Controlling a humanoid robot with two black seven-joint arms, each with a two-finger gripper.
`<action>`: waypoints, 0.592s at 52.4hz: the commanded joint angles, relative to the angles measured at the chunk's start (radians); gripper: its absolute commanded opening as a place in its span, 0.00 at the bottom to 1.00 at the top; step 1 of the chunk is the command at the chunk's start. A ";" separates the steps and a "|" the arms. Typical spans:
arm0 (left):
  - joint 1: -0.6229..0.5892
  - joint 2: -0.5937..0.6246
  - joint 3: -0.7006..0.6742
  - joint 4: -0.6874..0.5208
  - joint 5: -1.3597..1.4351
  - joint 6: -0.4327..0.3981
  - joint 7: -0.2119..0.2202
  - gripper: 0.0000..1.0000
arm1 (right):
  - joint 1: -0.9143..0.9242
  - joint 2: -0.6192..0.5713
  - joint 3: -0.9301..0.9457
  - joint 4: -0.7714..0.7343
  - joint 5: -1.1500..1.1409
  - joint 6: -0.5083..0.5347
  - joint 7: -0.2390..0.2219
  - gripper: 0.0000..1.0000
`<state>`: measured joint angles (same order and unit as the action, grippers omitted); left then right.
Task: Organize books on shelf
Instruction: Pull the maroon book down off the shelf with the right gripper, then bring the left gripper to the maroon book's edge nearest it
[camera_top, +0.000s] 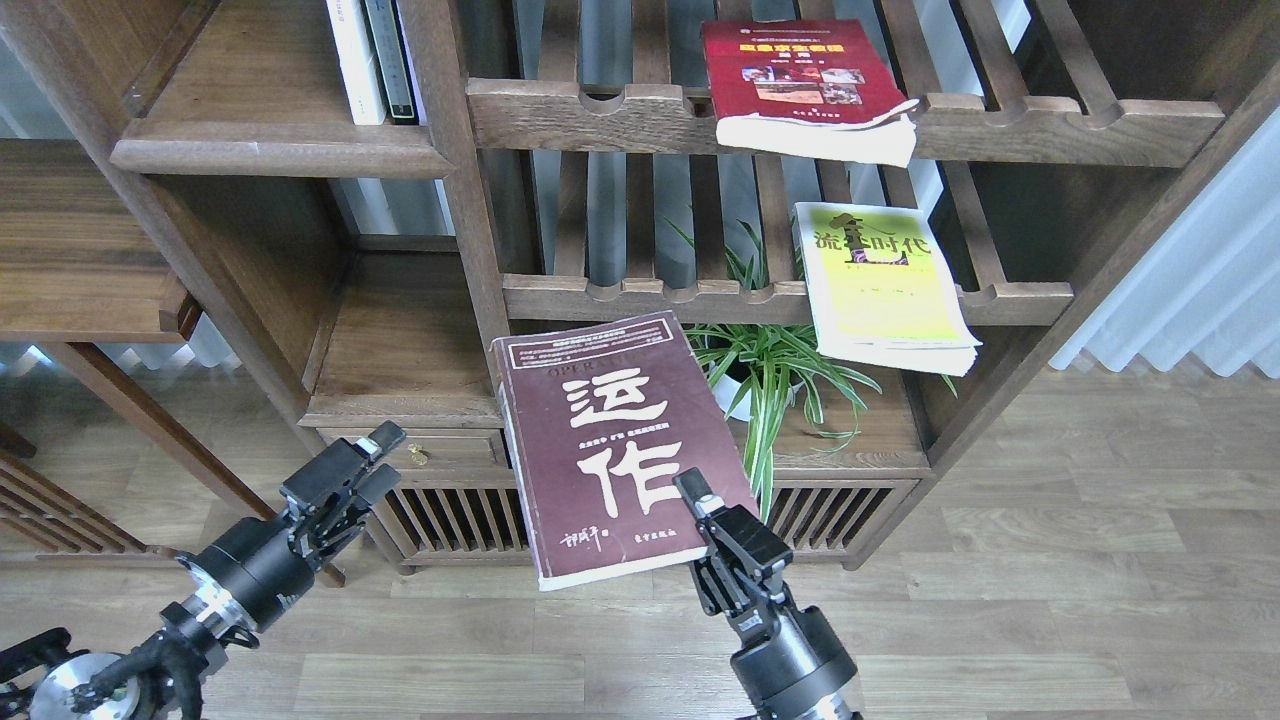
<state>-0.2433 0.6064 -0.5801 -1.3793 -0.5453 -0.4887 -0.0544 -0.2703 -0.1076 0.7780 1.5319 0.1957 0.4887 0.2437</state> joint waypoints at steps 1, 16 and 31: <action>-0.031 -0.008 -0.007 0.005 -0.004 0.000 -0.008 0.85 | 0.003 0.009 0.001 -0.004 -0.001 0.000 -0.001 0.03; -0.039 0.046 0.009 0.000 -0.004 0.000 -0.016 0.90 | 0.006 0.009 0.003 -0.021 -0.001 0.000 -0.001 0.03; -0.047 0.039 0.011 -0.001 -0.004 0.000 -0.041 0.87 | 0.008 0.019 0.003 -0.027 -0.001 0.000 -0.003 0.03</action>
<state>-0.2859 0.6489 -0.5699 -1.3802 -0.5493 -0.4887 -0.0925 -0.2629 -0.0966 0.7808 1.5066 0.1948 0.4887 0.2423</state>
